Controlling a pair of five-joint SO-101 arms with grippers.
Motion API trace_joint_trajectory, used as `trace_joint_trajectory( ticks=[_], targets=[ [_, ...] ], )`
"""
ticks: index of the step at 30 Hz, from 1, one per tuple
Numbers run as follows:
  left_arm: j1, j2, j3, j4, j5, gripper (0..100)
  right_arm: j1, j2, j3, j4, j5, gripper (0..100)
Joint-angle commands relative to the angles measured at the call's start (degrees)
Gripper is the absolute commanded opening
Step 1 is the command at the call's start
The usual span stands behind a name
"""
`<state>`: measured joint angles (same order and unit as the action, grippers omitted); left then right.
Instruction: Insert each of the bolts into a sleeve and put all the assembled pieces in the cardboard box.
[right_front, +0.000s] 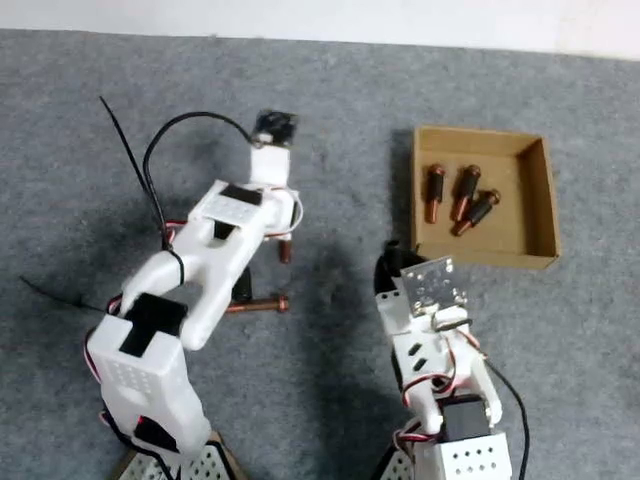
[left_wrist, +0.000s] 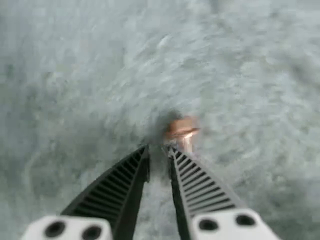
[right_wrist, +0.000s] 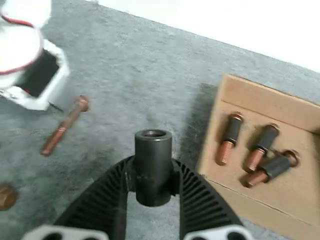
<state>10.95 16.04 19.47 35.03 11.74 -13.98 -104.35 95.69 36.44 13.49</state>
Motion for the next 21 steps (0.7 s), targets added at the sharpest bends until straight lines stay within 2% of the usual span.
trace_joint_trajectory(
  ticks=[1, 7, 16, 21],
  targets=[
    [-0.22, -0.31, -2.59, 2.02, 4.66, 8, -0.75, -0.92, 5.32, -1.80, -0.18, 0.5],
    [1.10, -0.57, -2.77, 2.02, 8.88, 8, 0.04, -0.92, 5.32, -1.80, -0.18, 0.5],
    [3.12, -8.75, -2.15, 7.03, 8.97, 8, -0.04, -0.92, 5.32, -1.80, -0.18, 0.5],
    [4.18, -9.71, -2.15, 7.21, 8.97, 8, -0.13, -0.92, 5.32, -1.80, -0.18, 0.5]
  ],
)
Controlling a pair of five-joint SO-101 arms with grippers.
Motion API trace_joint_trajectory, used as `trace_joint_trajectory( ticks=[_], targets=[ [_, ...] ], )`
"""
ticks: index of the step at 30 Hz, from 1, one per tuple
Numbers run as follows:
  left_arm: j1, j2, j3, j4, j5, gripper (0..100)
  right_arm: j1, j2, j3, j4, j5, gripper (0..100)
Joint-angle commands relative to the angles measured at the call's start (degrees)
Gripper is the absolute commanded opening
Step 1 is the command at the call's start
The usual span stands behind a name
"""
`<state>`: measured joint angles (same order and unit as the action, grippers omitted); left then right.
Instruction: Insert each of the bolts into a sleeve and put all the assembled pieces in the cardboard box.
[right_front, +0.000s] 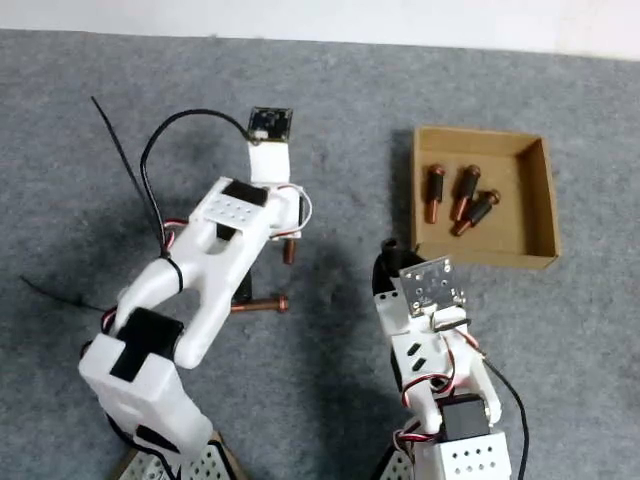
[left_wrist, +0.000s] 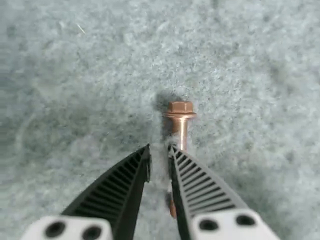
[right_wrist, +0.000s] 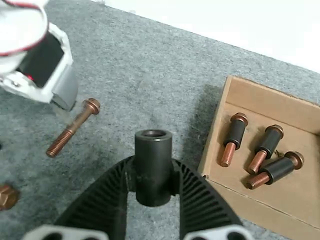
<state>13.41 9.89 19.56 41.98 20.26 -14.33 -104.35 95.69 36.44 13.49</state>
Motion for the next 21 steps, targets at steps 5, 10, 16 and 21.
trace_joint_trajectory(
  ticks=[5, 10, 16, 21],
  targets=[
    [4.79, -3.38, -1.19, 0.18, 0.44, 8, 0.22, -0.92, 5.32, -1.80, -0.18, 0.5],
    [4.97, -3.30, 4.26, -7.56, 0.44, 8, 0.22, -0.92, 5.32, -1.80, -0.18, 0.5],
    [4.00, -3.74, 8.31, -15.12, 0.35, 8, 0.22, -0.92, 5.32, -1.80, -0.18, 0.5],
    [3.91, -4.00, 8.48, -15.12, 0.26, 8, 0.22, -0.92, 5.32, -1.80, -0.18, 0.5]
  ],
)
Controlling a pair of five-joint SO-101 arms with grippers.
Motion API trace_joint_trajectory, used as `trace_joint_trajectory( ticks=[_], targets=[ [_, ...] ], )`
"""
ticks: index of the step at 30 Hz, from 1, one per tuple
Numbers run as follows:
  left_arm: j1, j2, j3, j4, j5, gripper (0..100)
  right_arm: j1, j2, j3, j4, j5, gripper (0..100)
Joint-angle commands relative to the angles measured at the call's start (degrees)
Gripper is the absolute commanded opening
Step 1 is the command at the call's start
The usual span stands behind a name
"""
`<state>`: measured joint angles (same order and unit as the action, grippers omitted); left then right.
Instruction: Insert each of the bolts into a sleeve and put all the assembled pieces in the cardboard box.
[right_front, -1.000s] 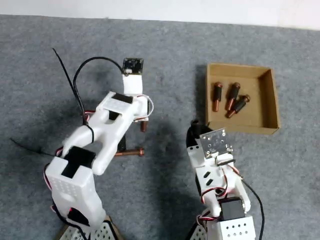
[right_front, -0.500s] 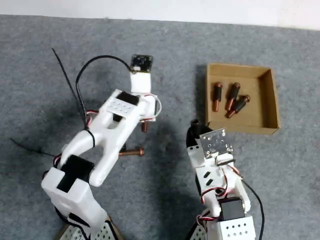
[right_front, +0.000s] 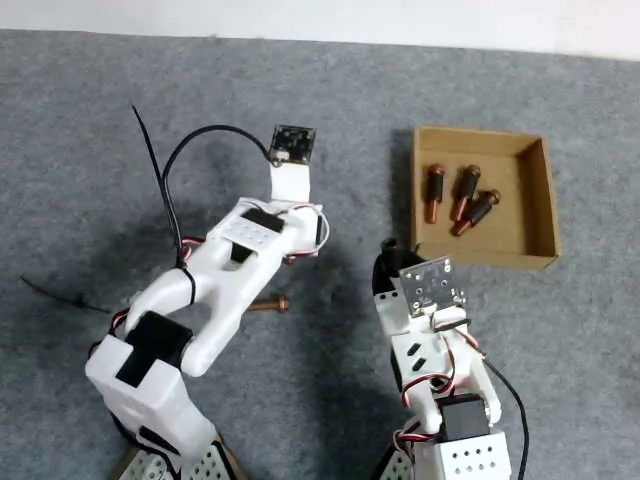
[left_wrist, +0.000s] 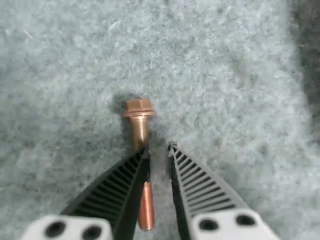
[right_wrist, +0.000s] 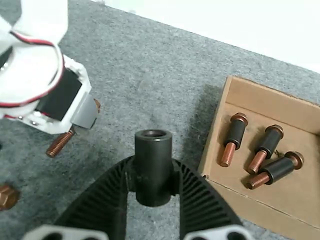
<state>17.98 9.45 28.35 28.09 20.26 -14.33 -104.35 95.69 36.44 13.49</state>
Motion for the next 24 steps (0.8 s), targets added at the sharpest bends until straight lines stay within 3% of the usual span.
trace_joint_trajectory(
  ticks=[1, 14, 24],
  targets=[
    [-0.66, -3.65, -0.31, -1.23, 0.18, 8, 0.22, -0.92, 5.32, -1.80, -0.18, 0.5],
    [-4.18, -3.65, -1.45, -0.97, 0.26, 8, 0.22, -0.92, 5.32, -1.80, -0.18, 0.5],
    [-3.74, -3.03, -4.88, 5.63, 0.35, 8, 0.22, -0.92, 5.32, -1.80, -0.18, 0.5]
  ],
)
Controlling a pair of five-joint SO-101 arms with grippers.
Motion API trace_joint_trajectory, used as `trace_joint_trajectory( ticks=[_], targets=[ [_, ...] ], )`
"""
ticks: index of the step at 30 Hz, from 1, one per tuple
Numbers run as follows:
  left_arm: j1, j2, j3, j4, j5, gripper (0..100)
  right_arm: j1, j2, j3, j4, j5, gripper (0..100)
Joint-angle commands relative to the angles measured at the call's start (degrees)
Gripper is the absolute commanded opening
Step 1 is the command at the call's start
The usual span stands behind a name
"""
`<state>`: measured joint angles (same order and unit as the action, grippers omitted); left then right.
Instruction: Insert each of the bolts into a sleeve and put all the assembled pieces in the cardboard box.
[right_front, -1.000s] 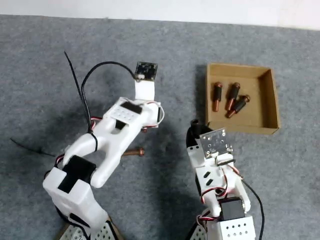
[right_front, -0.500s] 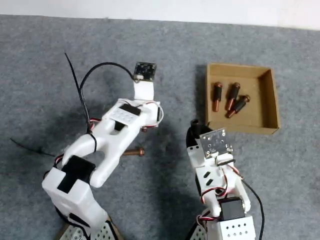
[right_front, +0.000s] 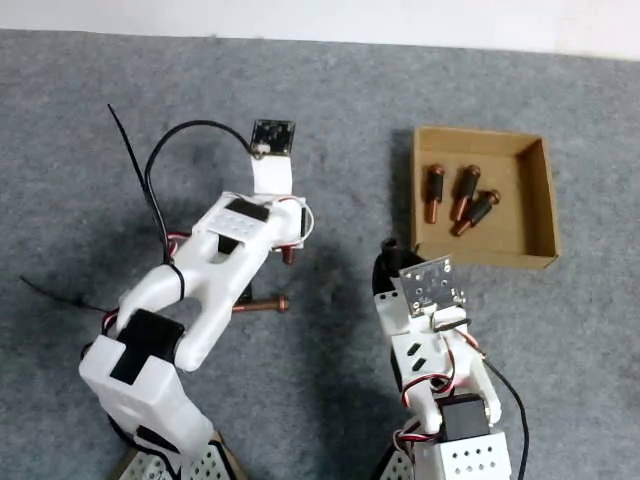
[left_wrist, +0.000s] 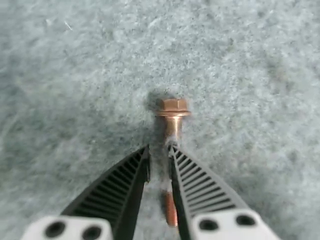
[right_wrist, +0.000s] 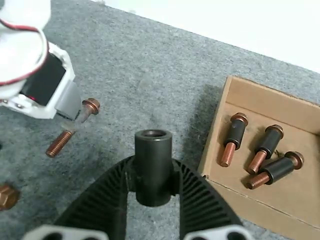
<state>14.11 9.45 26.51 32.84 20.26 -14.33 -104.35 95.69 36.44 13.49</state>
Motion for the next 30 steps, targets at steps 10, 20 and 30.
trace_joint_trajectory(
  ticks=[10, 20, 30],
  targets=[
    [2.15, -2.95, -1.80, 1.14, 0.44, 18, 0.22, -0.92, 5.32, -1.80, -0.18, 0.5],
    [1.89, -2.95, -0.66, 0.97, 0.44, 23, 0.22, -0.92, 5.32, -1.80, -0.18, 0.5],
    [1.71, 7.16, -8.57, 5.63, 0.53, 23, 0.22, -0.92, 5.32, -1.80, -0.18, 0.5]
  ],
)
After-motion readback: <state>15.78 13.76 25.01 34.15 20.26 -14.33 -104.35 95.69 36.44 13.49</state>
